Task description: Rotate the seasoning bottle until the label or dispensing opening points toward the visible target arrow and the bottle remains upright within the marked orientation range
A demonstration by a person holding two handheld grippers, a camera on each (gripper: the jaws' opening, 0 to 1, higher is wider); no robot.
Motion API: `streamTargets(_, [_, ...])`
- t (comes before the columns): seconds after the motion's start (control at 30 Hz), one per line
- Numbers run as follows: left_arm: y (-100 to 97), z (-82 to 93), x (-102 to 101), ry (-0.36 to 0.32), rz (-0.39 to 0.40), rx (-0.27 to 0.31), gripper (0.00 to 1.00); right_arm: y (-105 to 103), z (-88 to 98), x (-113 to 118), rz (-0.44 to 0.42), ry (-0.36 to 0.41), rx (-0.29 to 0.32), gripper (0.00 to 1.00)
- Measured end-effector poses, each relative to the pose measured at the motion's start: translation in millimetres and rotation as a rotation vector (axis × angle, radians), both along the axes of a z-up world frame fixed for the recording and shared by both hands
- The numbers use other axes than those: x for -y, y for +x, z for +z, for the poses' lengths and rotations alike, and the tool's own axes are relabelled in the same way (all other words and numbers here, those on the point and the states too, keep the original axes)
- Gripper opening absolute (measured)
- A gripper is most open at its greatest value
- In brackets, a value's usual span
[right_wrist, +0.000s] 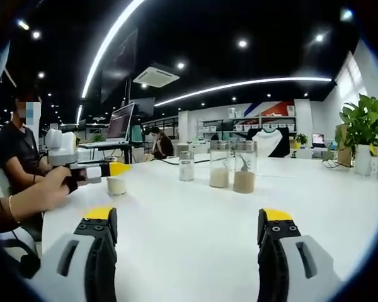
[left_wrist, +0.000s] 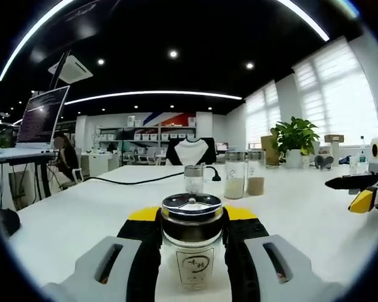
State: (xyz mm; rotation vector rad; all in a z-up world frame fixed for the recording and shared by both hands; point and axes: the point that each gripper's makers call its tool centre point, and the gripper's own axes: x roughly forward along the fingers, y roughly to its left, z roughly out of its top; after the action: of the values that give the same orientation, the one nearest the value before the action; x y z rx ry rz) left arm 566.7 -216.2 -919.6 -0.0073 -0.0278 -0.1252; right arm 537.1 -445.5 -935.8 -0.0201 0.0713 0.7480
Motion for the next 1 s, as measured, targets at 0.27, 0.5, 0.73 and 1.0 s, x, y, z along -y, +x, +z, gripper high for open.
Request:
streamTargets(0.27, [1.9, -2.9, 1, 0.062, 0.013, -0.016, 0.39, 1, -2.0, 0, 0.005, 0.007, -0.011, 0.93])
streamTargets(0.5, [1.5, -4.1, 1, 0.055, 0.022, -0.022, 0.39, 0, -3.9, 0, 0.009, 0.02, -0.026, 0.93])
streamTargets(0.73, [1.1, -4.2, 0, 0.049, 0.014, -0.042, 0.39, -2, -2.7, -1, 0.022, 0.04, -0.034, 0.93])
streamTargets(1.0, [-3.2, 14.5, 1, 0.063, 0.028, -0.016, 0.4, -2, 0.7, -2, 0.023, 0.041, -0.03, 0.93])
